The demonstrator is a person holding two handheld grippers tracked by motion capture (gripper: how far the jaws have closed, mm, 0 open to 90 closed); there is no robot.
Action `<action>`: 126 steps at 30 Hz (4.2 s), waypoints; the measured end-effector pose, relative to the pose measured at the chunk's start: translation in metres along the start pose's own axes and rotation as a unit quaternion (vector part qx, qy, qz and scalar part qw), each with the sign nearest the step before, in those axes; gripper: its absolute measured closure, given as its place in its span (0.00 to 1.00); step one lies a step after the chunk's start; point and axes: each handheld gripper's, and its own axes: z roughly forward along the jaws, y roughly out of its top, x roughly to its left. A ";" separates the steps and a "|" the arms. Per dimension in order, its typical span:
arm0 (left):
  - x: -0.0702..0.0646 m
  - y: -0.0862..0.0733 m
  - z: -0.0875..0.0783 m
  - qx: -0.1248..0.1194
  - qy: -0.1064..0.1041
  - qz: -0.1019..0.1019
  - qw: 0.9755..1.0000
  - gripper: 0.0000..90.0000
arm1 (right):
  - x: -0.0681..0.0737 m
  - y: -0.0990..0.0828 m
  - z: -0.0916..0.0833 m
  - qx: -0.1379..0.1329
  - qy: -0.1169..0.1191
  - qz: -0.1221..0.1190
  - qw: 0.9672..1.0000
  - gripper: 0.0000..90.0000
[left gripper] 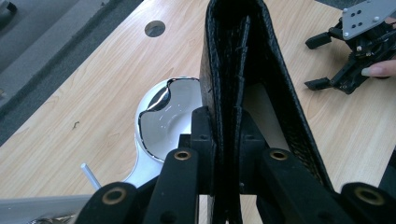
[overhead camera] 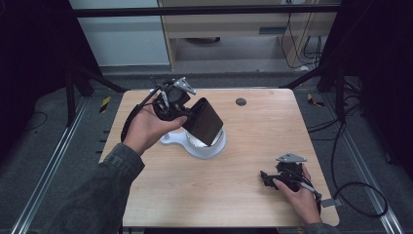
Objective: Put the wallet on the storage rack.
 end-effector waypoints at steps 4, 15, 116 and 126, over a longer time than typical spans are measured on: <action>0.005 -0.003 0.002 0.007 0.009 -0.002 1.000 0.90 | 0.000 0.000 0.000 0.000 0.000 0.000 1.000 0.02; 0.014 -0.009 0.006 0.013 0.020 -0.012 1.000 0.90 | 0.000 0.000 0.000 -0.001 0.000 0.000 1.000 0.02; 0.012 -0.005 0.026 -0.089 0.092 -0.019 0.992 0.32 | 0.002 -0.001 -0.002 0.001 0.005 -0.007 1.000 0.02; -0.013 -0.021 0.026 -0.097 0.083 -0.007 0.992 0.12 | 0.003 -0.001 -0.002 0.002 0.006 -0.006 1.000 0.02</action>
